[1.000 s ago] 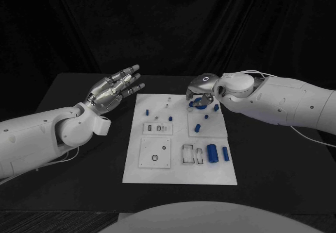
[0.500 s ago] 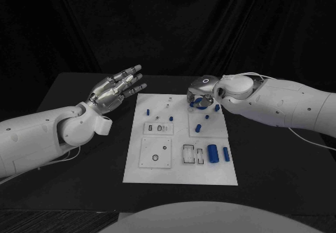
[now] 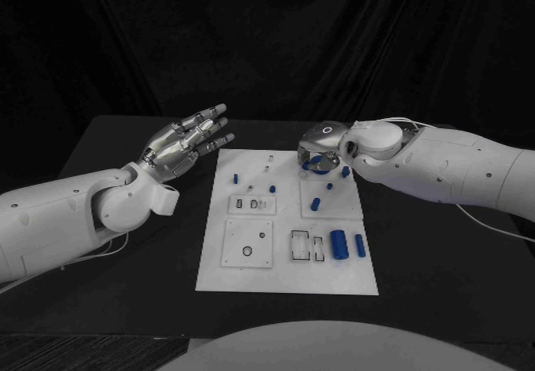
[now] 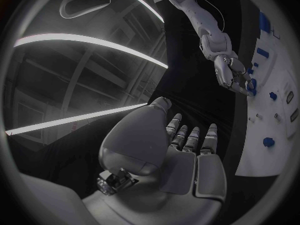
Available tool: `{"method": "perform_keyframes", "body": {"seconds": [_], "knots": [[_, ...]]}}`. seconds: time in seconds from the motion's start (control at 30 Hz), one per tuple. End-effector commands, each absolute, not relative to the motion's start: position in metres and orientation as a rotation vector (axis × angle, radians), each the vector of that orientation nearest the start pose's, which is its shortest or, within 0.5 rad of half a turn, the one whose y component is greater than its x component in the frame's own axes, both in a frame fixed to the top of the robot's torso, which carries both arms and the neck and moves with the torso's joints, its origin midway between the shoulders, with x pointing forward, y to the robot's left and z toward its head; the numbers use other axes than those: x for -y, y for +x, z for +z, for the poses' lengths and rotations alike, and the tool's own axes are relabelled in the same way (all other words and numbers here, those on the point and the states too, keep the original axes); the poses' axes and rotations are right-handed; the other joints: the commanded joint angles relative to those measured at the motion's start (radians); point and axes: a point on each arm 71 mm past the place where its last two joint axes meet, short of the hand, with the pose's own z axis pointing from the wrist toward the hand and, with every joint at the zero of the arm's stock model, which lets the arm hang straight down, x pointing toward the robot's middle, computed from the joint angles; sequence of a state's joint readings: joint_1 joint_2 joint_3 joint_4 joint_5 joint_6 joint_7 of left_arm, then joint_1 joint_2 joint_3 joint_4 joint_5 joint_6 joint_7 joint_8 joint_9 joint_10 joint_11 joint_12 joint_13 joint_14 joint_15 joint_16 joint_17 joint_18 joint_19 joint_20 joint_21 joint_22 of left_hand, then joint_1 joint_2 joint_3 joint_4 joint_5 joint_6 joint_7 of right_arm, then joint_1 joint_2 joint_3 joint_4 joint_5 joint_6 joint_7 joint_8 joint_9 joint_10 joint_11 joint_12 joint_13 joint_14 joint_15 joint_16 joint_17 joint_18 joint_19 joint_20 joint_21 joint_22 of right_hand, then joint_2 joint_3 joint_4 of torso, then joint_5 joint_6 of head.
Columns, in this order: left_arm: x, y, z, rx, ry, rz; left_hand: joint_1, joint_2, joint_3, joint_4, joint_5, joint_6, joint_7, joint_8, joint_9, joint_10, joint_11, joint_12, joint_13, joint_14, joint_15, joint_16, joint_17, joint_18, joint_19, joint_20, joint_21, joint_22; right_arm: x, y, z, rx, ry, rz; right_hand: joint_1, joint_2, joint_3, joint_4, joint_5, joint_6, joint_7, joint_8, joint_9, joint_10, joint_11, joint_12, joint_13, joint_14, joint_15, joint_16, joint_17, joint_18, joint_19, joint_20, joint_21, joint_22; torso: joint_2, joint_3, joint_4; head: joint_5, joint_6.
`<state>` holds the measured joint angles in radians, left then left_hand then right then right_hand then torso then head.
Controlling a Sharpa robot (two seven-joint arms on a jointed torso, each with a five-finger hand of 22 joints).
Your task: Assemble the parts on the task board
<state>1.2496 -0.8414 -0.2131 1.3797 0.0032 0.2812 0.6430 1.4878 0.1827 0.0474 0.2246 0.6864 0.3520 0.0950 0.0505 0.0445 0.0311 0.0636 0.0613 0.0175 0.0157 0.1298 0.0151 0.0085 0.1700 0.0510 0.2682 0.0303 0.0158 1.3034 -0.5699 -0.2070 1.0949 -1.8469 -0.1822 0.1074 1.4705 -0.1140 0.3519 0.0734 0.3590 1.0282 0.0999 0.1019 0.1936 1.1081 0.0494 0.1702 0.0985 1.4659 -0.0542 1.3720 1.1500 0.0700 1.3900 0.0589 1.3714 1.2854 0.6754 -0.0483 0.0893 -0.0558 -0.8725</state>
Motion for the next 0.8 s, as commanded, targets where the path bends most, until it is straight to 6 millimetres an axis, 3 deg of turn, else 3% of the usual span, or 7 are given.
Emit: {"method": "perform_keyframes", "body": {"seconds": [0.03, 0.5, 0.8], "knots": [[-0.228, 0.483, -0.2, -1.486, -0.905, -2.074, 0.011, 0.002, 0.002, -0.005, 0.003, 0.006, 0.002, 0.005, 0.001, 0.0, 0.006, 0.005, 0.002, 0.001, 0.007, 0.006, 0.001, 0.011, -0.001, 0.005, -0.004, 0.001, 0.173, 0.545, -0.217, -1.651, -0.804, 0.388, 0.016, 0.002, 0.012, -0.006, 0.0, 0.01, 0.002, 0.003, 0.002, 0.023, 0.0, 0.005, 0.001, 0.008, 0.003, 0.006, 0.007, 0.002, 0.01, 0.0, 0.005, 0.006, 0.0, -0.0001, 0.001, -0.005, 0.0], [-0.23, 0.484, -0.2, -1.486, -0.907, -2.069, 0.011, 0.001, 0.006, -0.008, 0.004, 0.013, 0.006, 0.007, 0.002, 0.005, 0.012, 0.013, 0.004, 0.004, 0.007, 0.009, 0.002, 0.011, 0.0, 0.006, -0.003, 0.001, 0.166, 0.538, -0.211, -1.602, -0.776, 0.478, 0.021, 0.003, 0.022, -0.021, -0.019, 0.04, 0.006, 0.014, 0.01, 0.056, 0.001, 0.007, 0.0, 0.01, 0.006, 0.01, 0.018, 0.0, 0.013, 0.003, 0.011, 0.018, 0.0, -0.0002, 0.0001, 0.001, 0.0], [-0.232, 0.485, -0.201, -1.478, -0.915, -2.03, 0.008, 0.0, 0.011, -0.011, 0.008, 0.021, 0.013, 0.01, 0.003, 0.012, 0.021, 0.025, 0.006, 0.007, 0.008, 0.012, 0.003, 0.011, 0.0, 0.01, -0.003, 0.001, 0.152, 0.539, -0.193, -1.534, -0.786, 0.513, 0.018, 0.002, 0.021, -0.021, -0.022, 0.045, 0.007, 0.015, 0.011, 0.061, 0.001, 0.006, -0.001, 0.011, 0.007, 0.011, 0.02, 0.0, 0.014, 0.003, 0.012, 0.021, 0.0, -0.001, -0.0007, 0.007, 0.0]]}}
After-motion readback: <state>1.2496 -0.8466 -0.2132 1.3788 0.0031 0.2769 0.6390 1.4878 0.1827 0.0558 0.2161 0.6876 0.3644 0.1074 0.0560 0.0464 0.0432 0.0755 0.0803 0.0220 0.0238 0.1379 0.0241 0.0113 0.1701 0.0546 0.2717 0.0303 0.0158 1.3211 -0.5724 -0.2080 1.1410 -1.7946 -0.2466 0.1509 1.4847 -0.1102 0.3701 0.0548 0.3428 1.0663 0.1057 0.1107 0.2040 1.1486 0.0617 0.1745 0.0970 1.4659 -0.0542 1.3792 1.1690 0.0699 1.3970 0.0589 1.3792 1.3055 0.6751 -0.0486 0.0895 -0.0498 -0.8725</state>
